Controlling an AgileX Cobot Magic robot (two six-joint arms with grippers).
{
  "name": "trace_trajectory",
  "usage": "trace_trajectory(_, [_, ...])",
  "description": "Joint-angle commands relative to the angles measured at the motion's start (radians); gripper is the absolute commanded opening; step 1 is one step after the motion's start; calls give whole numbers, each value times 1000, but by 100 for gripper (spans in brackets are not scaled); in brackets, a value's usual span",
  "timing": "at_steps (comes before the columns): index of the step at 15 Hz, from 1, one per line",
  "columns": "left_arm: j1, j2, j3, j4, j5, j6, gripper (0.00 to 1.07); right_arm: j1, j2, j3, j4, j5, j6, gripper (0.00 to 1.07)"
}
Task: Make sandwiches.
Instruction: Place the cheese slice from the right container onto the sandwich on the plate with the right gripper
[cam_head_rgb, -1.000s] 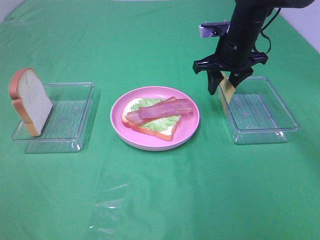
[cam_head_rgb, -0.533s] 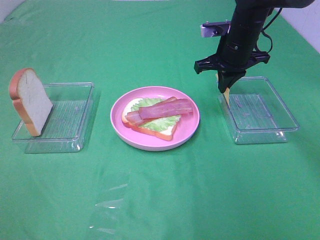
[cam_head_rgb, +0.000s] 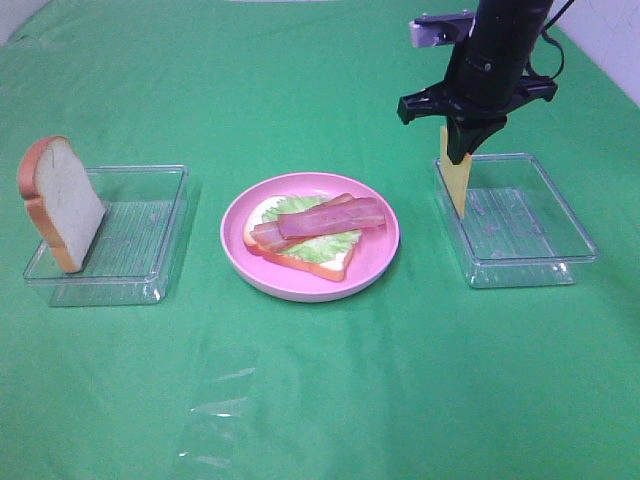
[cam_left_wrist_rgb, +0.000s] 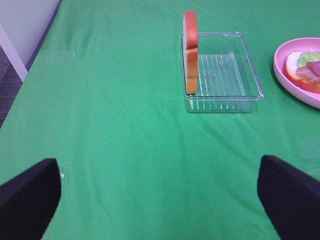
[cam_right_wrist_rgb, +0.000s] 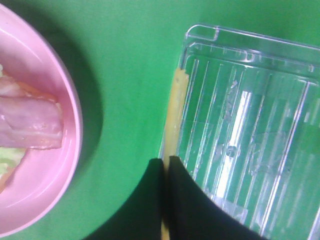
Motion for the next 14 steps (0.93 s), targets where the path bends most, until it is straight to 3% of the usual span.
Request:
trace_trajectory(1, [3,-3,4,-4,-5,-1,100,0,-71,-5,-10,40,-2,0])
trace_trajectory(5, [3,-3,4,-4,-5,-1,100,2,-188,-5,-6,96,-20,0])
trace_trajectory(8, [3,-3,4,-4,-5,-1,100,2,-223,-5,70,105,-20,0])
trace_trajectory(9, [3,-3,4,-4,-5,-1,100,16,-214,-3,125,102,-20,0])
trace_trajectory(14, [3,-3,4,-4,-5,-1,100,122,-151,-3,168,42,-20,0])
